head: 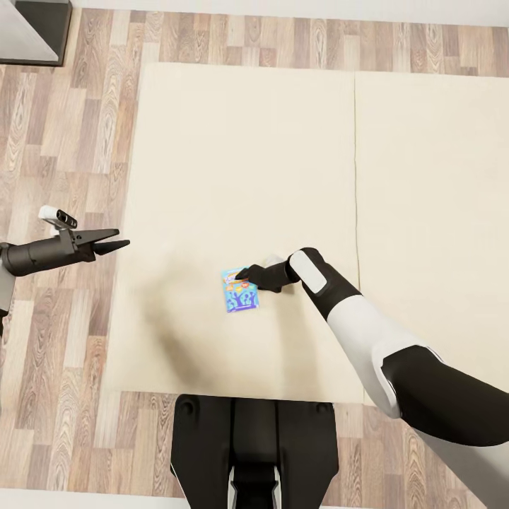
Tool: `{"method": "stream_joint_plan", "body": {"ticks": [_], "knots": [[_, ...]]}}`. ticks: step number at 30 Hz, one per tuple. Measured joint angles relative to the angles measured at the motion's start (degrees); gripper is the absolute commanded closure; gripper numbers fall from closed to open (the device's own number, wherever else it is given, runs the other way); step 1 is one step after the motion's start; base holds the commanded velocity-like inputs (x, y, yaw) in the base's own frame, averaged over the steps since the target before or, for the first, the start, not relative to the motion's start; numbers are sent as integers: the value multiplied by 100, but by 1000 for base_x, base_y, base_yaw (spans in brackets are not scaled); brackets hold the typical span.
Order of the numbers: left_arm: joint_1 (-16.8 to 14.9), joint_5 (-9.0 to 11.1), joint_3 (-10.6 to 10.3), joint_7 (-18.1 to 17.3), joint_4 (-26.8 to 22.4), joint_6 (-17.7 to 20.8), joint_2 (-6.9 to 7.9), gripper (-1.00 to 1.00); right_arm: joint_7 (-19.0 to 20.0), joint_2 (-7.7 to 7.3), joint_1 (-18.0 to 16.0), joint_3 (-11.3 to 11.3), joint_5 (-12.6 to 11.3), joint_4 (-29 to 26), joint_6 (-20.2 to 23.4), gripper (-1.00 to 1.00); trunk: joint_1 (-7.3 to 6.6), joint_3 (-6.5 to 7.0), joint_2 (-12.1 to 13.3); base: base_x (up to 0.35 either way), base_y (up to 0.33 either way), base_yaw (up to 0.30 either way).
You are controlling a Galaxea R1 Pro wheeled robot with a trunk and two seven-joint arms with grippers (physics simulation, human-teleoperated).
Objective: Put all the toys in the child's room - the three board games (two on the bed and one on the table), the two jigsaw puzzles on the table, and the tennis ball on the table - inside the toy box on the table in the child's room.
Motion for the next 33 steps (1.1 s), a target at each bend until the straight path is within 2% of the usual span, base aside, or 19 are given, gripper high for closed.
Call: {"method": "stream_joint_plan", "body": {"ticks": [19,33], "knots": [[2,0,1,0,6,-5,1,-100,-19,0,7,7,59,1,13,-100,-1,0,-2,0,18,0],[2,0,8,0,8,3,9,-100,-16,0,9,11,15,-1,19,-100,-1,0,-1,0,37,0]]}}
